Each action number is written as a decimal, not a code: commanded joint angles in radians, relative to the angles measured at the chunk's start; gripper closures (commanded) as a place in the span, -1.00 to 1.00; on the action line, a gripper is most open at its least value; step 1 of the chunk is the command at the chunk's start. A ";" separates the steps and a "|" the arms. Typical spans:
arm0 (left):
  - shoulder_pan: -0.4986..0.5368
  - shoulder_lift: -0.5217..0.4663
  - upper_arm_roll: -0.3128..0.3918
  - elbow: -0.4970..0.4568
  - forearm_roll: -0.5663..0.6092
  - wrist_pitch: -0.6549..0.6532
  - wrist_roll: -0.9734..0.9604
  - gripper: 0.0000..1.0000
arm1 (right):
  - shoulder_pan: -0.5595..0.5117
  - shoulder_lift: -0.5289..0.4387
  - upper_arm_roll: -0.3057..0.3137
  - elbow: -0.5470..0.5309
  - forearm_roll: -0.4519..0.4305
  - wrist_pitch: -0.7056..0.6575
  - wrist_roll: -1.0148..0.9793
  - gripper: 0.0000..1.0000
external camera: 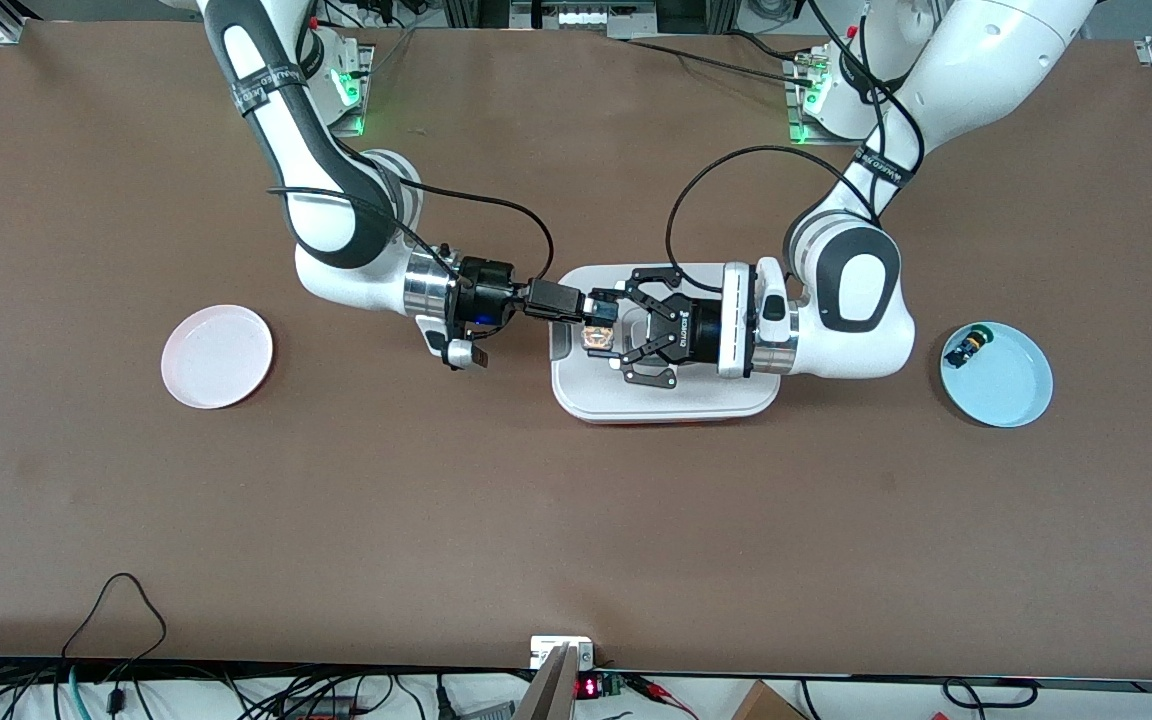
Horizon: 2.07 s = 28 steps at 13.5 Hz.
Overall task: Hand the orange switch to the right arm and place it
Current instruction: 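Open the left gripper and pull the switch away with the right gripper, then carry the switch over the white plate while the left gripper withdraws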
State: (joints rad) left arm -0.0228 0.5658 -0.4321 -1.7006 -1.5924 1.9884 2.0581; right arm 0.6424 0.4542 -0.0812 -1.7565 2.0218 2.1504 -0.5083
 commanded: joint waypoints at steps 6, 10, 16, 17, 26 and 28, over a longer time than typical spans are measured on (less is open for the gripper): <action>0.026 -0.041 -0.007 -0.053 -0.027 0.000 0.063 -1.00 | -0.021 0.012 -0.005 0.041 0.012 -0.004 0.008 1.00; 0.101 -0.053 -0.004 -0.044 0.069 -0.120 -0.037 -1.00 | -0.072 0.008 -0.005 0.048 -0.041 -0.027 0.017 1.00; 0.211 -0.095 -0.004 -0.016 0.391 -0.286 -0.353 -1.00 | -0.222 -0.015 -0.006 0.058 -0.264 -0.238 0.108 1.00; 0.221 -0.107 -0.004 -0.014 0.448 -0.315 -0.430 -1.00 | -0.252 -0.015 -0.006 0.058 -0.288 -0.283 0.117 1.00; 0.261 -0.113 0.006 0.125 1.067 -0.575 -1.160 -1.00 | -0.516 -0.054 -0.006 0.187 -0.874 -0.623 0.266 1.00; 0.250 -0.106 0.006 0.195 1.178 -0.644 -1.362 -1.00 | -0.529 -0.113 -0.006 0.184 -1.064 -0.644 0.269 1.00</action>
State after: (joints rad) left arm 0.2380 0.4581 -0.4254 -1.5836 -0.5076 1.4131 0.8658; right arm 0.1261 0.4051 -0.1000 -1.5698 1.0932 1.5285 -0.2749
